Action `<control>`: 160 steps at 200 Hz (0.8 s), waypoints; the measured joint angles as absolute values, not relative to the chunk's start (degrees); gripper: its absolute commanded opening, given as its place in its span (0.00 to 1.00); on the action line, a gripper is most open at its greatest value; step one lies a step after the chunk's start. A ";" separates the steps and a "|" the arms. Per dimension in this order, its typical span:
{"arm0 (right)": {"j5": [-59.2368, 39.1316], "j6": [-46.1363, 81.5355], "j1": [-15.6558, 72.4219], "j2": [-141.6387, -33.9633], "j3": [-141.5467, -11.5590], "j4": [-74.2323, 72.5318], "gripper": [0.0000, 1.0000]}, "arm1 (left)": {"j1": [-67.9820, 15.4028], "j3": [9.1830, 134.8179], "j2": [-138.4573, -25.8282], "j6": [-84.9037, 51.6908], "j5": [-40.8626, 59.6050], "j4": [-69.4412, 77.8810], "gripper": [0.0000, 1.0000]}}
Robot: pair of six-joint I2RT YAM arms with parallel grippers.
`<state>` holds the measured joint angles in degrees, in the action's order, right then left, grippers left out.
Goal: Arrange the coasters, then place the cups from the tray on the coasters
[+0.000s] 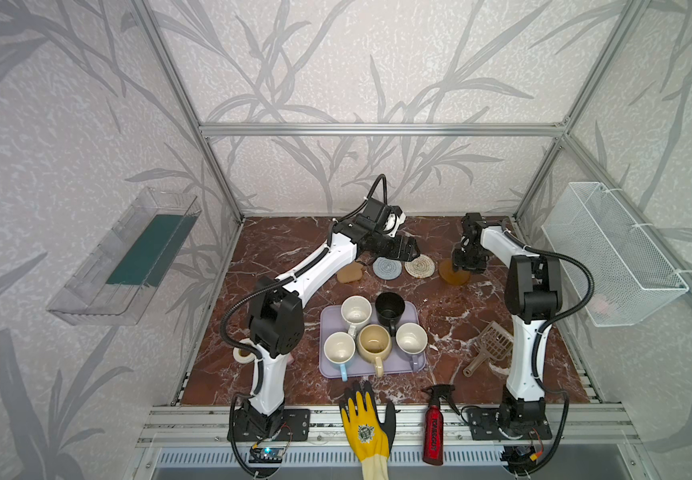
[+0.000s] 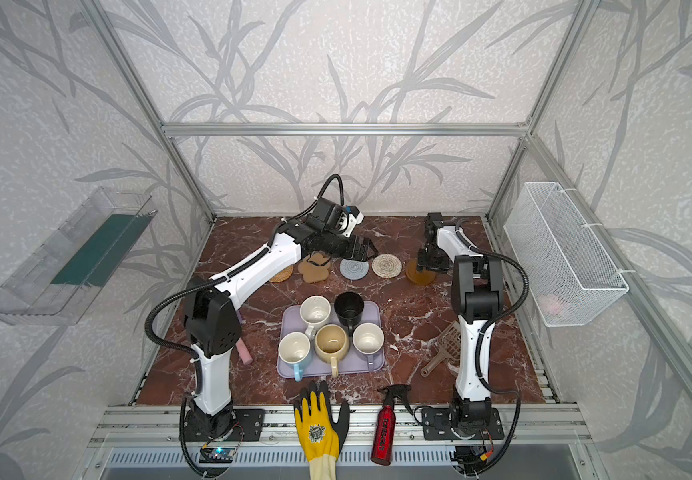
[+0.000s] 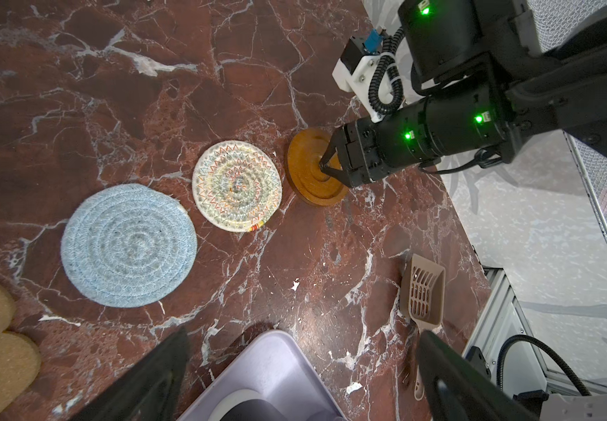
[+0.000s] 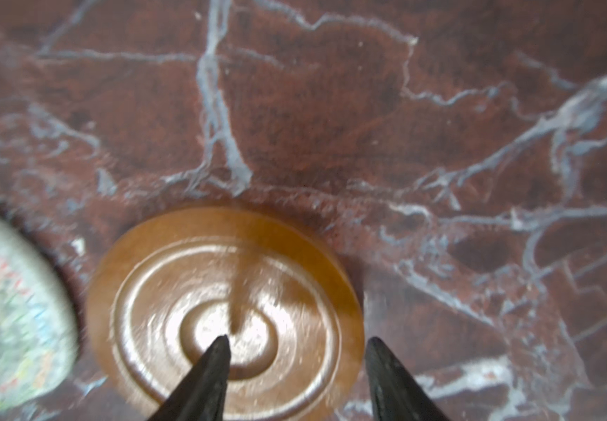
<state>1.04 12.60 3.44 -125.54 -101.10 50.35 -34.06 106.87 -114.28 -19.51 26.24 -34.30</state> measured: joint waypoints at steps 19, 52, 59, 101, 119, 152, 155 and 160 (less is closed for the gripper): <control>1.04 12.78 3.57 -121.47 -100.33 50.61 0.76 | -34.06 106.72 -113.21 -20.03 25.87 -34.59 0.99; 0.97 13.15 4.69 -110.06 -96.51 50.92 0.96 | -34.00 106.24 -108.95 -21.39 26.11 -35.99 0.99; 0.97 13.23 5.06 -106.87 -95.09 50.89 0.99 | -34.00 105.93 -107.79 -21.65 26.39 -36.36 0.99; -1.58 14.11 9.10 -88.03 -86.21 51.03 0.99 | -33.65 101.25 -99.20 -21.89 25.50 -43.03 0.99; -4.69 15.00 9.54 -80.12 -80.14 49.50 0.99 | -33.50 98.35 -95.68 -21.41 23.46 -46.50 0.97; -12.25 17.32 9.30 -71.02 -71.81 46.72 0.99 | -33.19 90.08 -88.90 -21.02 19.44 -50.13 0.88; -13.10 17.61 9.47 -70.52 -71.22 46.30 0.99 | -33.17 89.25 -88.36 -21.12 19.22 -50.35 0.87; -14.13 18.02 9.76 -69.97 -70.43 45.80 0.99 | -33.12 87.81 -87.48 -21.08 18.87 -50.76 0.87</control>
